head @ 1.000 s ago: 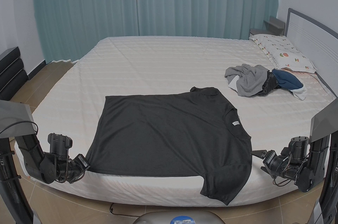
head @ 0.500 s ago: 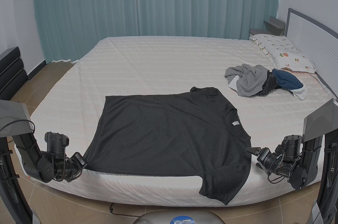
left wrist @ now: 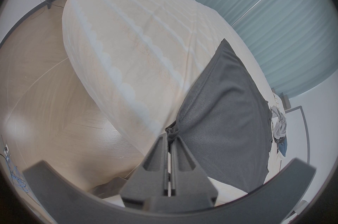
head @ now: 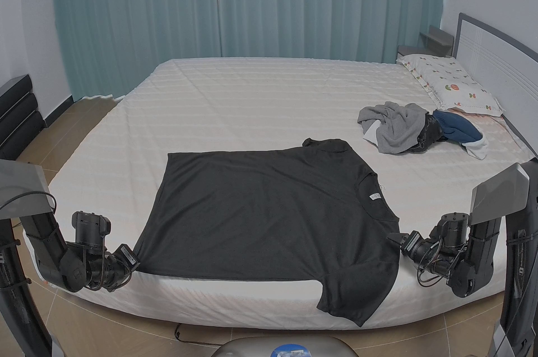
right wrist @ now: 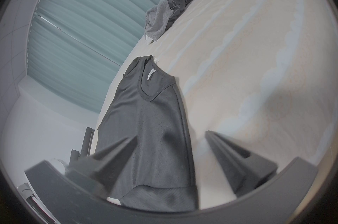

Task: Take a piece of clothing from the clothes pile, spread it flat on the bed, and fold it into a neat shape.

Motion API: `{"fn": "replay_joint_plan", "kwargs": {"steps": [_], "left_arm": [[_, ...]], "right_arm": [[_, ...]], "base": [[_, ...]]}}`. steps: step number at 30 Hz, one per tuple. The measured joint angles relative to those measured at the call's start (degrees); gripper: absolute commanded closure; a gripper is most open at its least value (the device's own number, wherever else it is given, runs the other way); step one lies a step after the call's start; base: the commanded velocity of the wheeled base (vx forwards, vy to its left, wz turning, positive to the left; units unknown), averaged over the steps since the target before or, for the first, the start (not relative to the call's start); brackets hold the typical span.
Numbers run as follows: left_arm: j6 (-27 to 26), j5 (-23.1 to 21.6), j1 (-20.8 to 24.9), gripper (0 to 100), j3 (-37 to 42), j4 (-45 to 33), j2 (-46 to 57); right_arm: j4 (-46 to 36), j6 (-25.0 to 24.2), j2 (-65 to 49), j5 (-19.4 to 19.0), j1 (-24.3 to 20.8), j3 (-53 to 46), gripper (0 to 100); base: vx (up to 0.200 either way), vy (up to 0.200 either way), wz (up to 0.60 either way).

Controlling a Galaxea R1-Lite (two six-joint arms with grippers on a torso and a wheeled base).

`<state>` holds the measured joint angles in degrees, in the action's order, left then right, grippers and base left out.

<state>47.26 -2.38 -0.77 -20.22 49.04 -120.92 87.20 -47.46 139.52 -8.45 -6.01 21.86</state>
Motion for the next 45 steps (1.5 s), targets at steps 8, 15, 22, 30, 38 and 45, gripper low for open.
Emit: {"fn": "replay_joint_plan", "kwargs": {"steps": [8,15,22,30,38,45], "left_arm": [[0.17,0.00,1.40,100,0.39,0.09,0.13],[0.24,0.00,1.82,100,0.41,0.13,0.16],[0.26,0.02,1.89,100,0.35,0.15,0.17],[0.26,0.02,1.91,100,0.28,0.15,0.17],[0.26,0.00,1.91,100,0.30,0.15,0.17],[0.26,0.02,1.89,100,0.35,0.15,0.17]], "right_arm": [[-4.05,3.51,-0.27,-0.11,1.77,3.77,100],[-11.11,3.54,-1.87,-0.22,2.68,10.19,100],[-19.65,3.54,-3.66,-0.30,2.44,17.60,100],[-17.30,3.25,-3.46,-0.74,2.49,18.04,0],[-11.33,3.10,-5.47,-4.35,3.71,8.62,0],[-4.73,3.36,-7.46,-10.29,3.10,-1.66,0]], "base": [[0.000,0.000,0.00],[0.000,0.000,0.00],[0.000,0.000,0.00],[0.000,0.000,0.00],[0.000,0.000,0.00],[0.000,0.000,0.00]]}}
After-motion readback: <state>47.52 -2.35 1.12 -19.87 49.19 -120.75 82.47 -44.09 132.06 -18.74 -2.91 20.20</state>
